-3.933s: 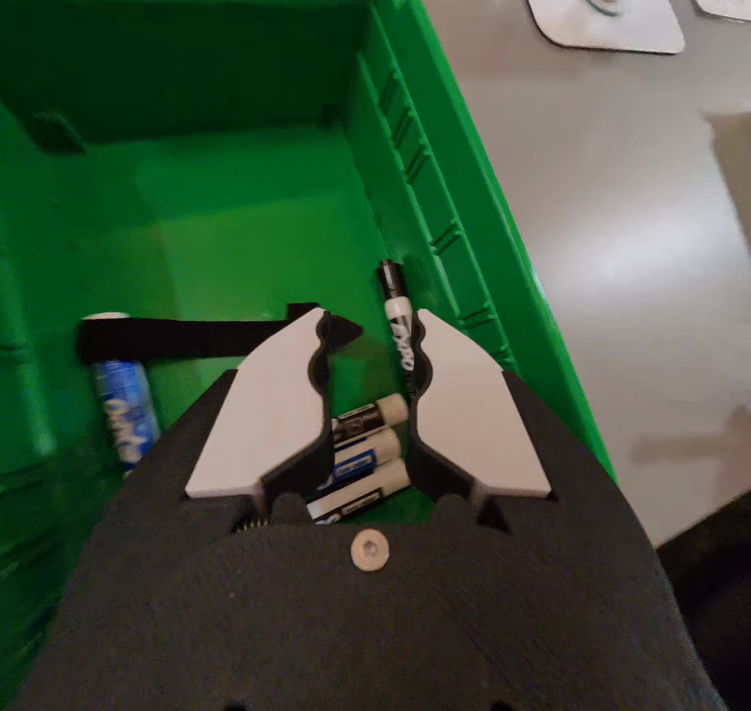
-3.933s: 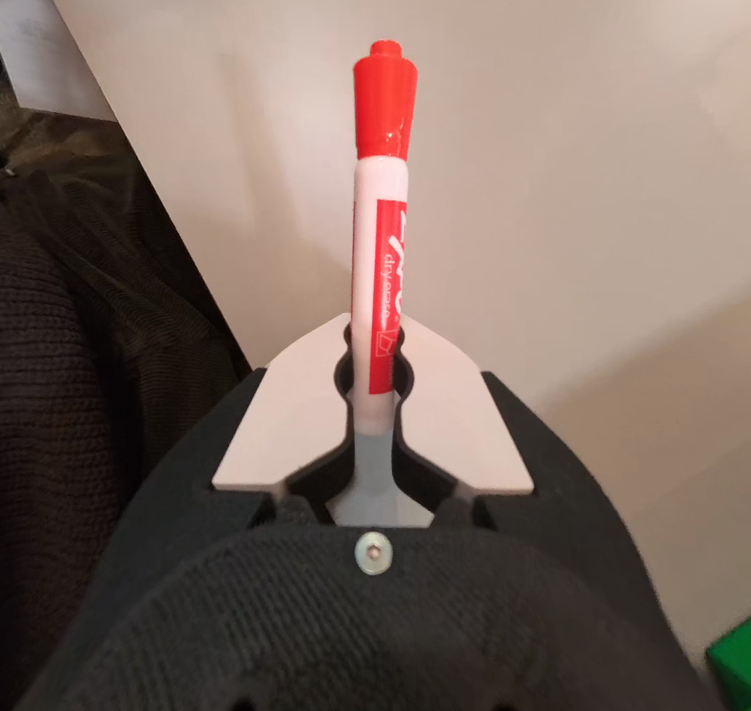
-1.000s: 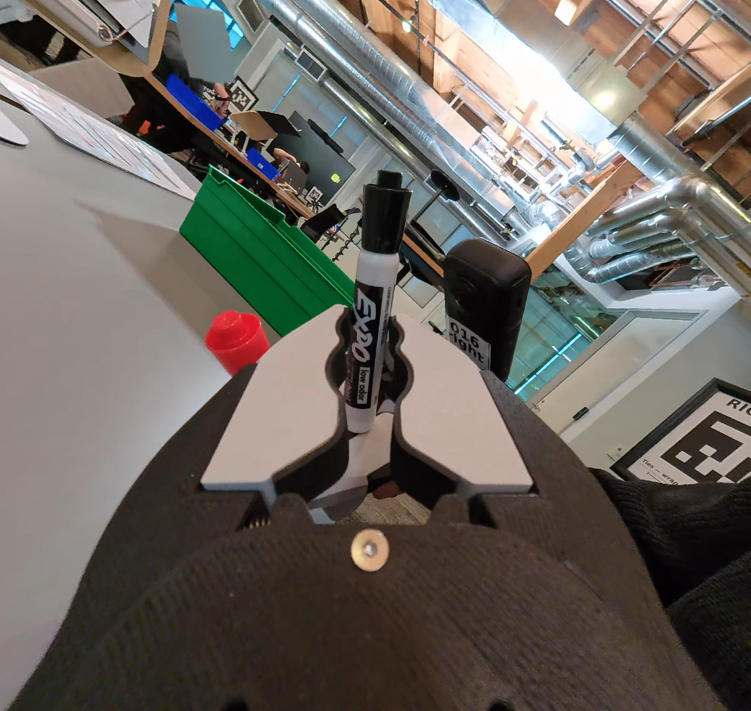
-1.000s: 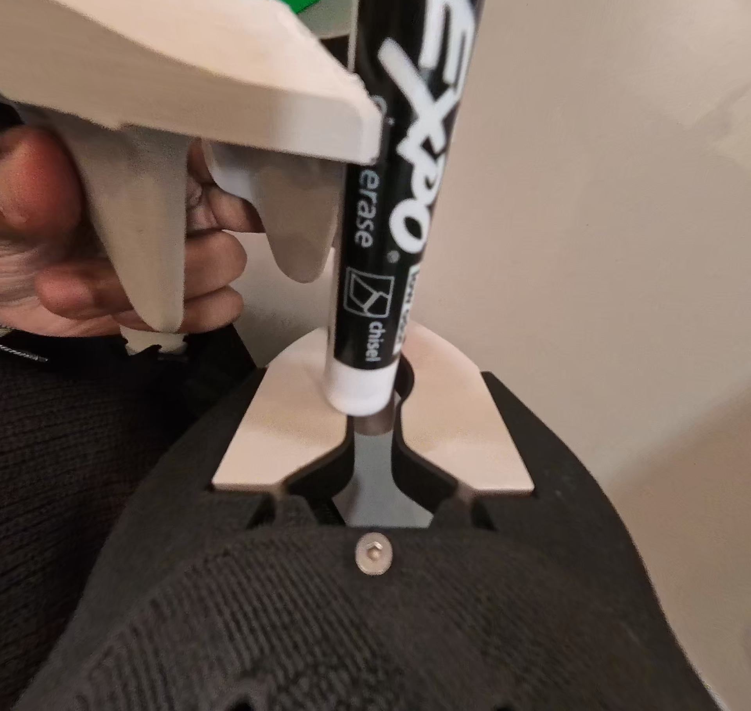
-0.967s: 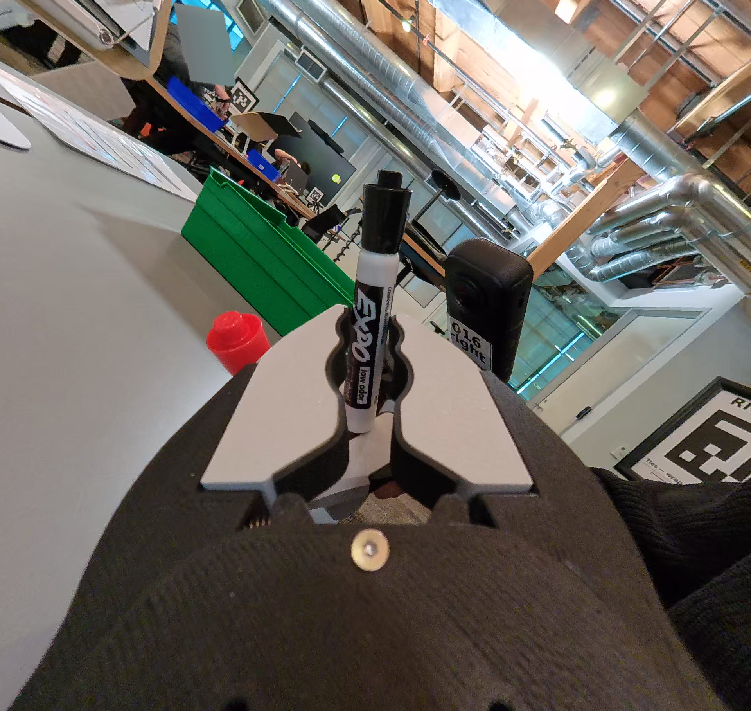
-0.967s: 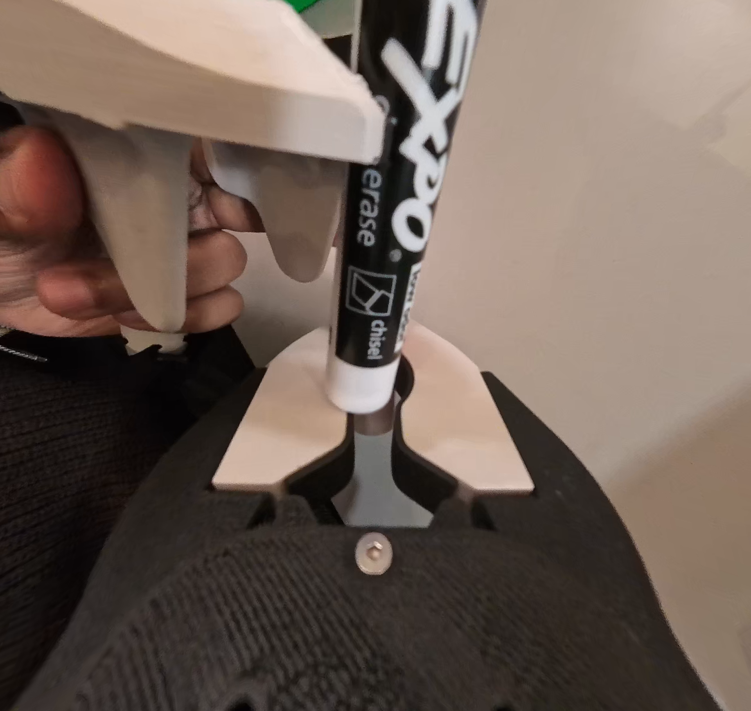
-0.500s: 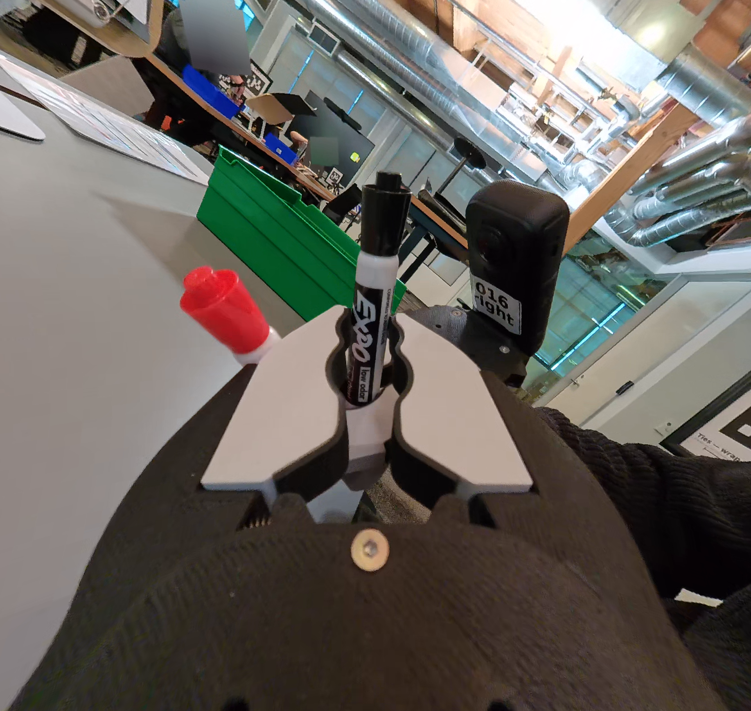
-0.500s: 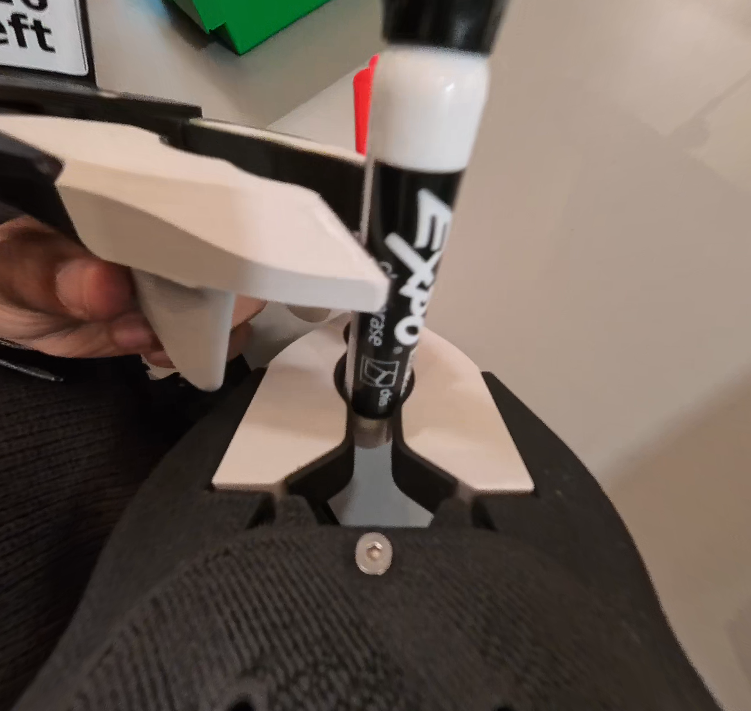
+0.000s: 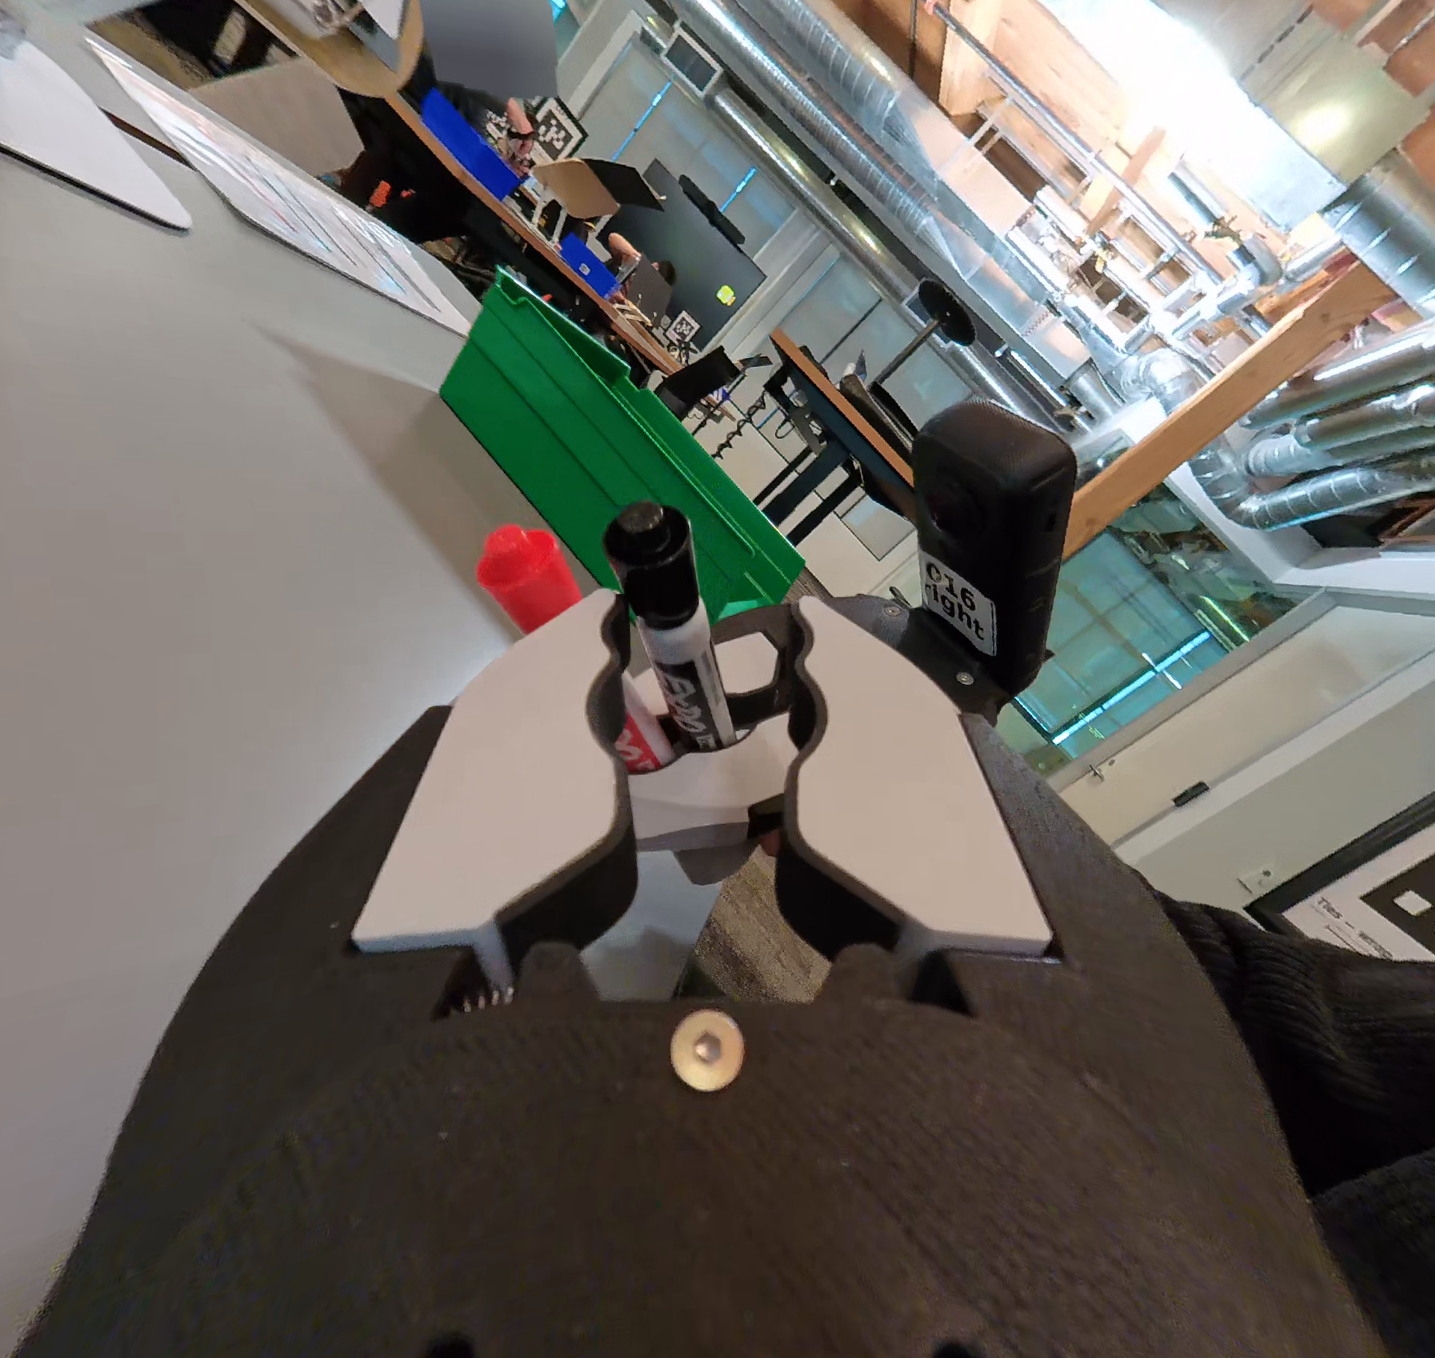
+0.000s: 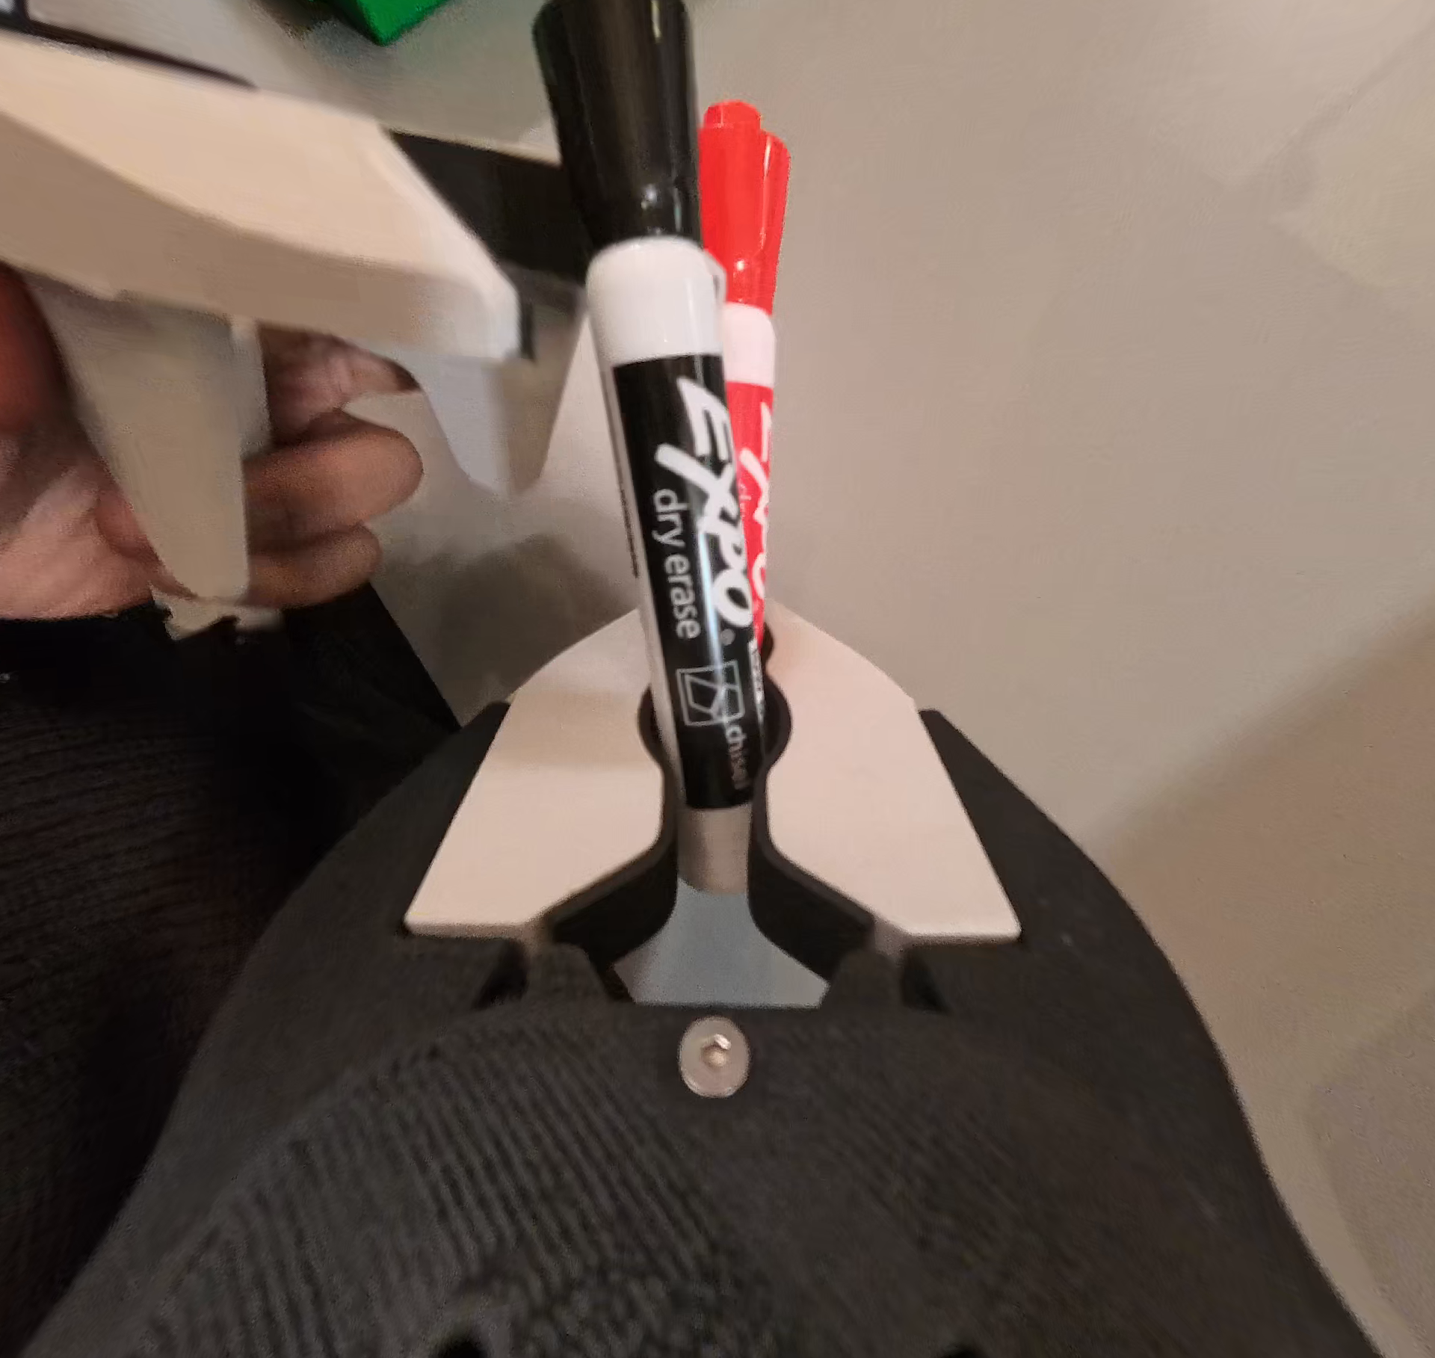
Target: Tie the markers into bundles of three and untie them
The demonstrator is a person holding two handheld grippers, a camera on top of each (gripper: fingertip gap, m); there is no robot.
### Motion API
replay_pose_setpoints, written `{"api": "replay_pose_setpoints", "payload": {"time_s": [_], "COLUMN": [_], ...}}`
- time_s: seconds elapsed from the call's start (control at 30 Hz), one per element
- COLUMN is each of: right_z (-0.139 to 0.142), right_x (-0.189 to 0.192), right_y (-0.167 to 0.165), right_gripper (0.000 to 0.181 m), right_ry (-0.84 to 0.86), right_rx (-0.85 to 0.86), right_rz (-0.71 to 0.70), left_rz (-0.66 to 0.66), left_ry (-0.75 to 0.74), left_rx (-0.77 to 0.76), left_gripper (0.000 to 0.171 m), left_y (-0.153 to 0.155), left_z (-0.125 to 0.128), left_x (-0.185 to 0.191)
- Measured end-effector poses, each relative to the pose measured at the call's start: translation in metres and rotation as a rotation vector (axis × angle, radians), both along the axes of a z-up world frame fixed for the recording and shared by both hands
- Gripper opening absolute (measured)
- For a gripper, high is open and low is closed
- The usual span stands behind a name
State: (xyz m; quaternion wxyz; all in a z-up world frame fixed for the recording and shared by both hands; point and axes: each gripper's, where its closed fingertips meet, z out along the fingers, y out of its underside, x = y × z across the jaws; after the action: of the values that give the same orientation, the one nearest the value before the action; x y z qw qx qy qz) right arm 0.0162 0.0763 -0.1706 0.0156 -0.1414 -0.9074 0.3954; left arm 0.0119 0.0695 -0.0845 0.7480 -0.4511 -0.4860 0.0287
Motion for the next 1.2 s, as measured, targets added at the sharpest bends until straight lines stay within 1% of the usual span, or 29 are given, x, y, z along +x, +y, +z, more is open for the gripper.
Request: {"api": "replay_pose_setpoints", "payload": {"time_s": [0.17,0.27,0.33,0.37,0.4,0.43,0.47,0.53,0.57,0.6,0.7,0.73,0.8,0.83,0.9,0.97,1.03,1.1,1.2], "right_z": [-0.01,-0.016,-0.02,-0.022,-0.024,-0.026,-0.027,-0.027,-0.027,-0.027,-0.028,-0.028,-0.027,-0.025,-0.018,-0.011,-0.006,-0.003,-0.001], "right_x": [-0.002,0.0,0.0,0.001,0.003,0.005,0.005,0.008,0.013,0.016,0.018,0.019,0.017,0.015,0.015,0.018,0.019,0.02,0.021], "right_y": [0.013,0.022,0.031,0.036,0.043,0.05,0.058,0.071,0.076,0.079,0.083,0.085,0.087,0.085,0.078,0.072,0.07,0.069,0.069], "right_gripper": [0.016,0.016,0.015,0.016,0.015,0.015,0.015,0.015,0.016,0.016,0.016,0.016,0.016,0.016,0.016,0.016,0.015,0.016,0.016], "right_ry": [-0.025,-0.038,-0.03,-0.026,-0.017,-0.006,0.005,0.016,0.006,-0.016,-0.117,-0.143,-0.148,-0.136,-0.126,-0.114,-0.097,-0.079,-0.061], "right_rx": [0.1,0.169,0.23,0.271,0.316,0.367,0.42,0.492,0.506,0.516,0.538,0.55,0.578,0.582,0.563,0.543,0.542,0.54,0.54], "right_rz": [0.02,0.053,0.084,0.118,0.175,0.239,0.291,0.409,0.474,0.51,0.517,0.528,0.551,0.556,0.568,0.591,0.599,0.604,0.608], "left_rz": [0.076,0.067,0.001,-0.069,-0.167,-0.264,-0.327,-0.358,-0.366,-0.389,-0.511,-0.529,-0.512,-0.504,-0.53,-0.537,-0.52,-0.518,-0.542], "left_ry": [-0.053,-0.074,-0.054,-0.039,-0.029,-0.029,-0.026,0.031,0.07,0.102,0.127,0.133,0.139,0.143,0.131,0.118,0.14,0.15,0.139], "left_rx": [-0.002,-0.042,-0.101,-0.14,-0.191,-0.255,-0.325,-0.444,-0.481,-0.502,-0.583,-0.622,-0.694,-0.697,-0.671,-0.673,-0.672,-0.647,-0.622], "left_gripper": [0.04,0.047,0.047,0.048,0.049,0.051,0.052,0.055,0.054,0.053,0.051,0.051,0.051,0.05,0.046,0.036,0.021,0.021,0.021], "left_y": [-0.025,-0.034,-0.032,-0.027,-0.018,-0.01,-0.004,0.001,0.004,0.008,0.018,0.018,0.016,0.016,0.017,0.017,0.015,0.015,0.016], "left_z": [-0.006,-0.009,-0.01,-0.011,-0.014,-0.021,-0.028,-0.036,-0.036,-0.034,-0.042,-0.047,-0.054,-0.054,-0.054,-0.056,-0.052,-0.047,-0.047], "left_x": [-0.01,-0.016,-0.016,-0.014,-0.009,-0.004,0.0,0.001,0.003,0.007,0.026,0.03,0.028,0.027,0.03,0.031,0.03,0.031,0.034]}}
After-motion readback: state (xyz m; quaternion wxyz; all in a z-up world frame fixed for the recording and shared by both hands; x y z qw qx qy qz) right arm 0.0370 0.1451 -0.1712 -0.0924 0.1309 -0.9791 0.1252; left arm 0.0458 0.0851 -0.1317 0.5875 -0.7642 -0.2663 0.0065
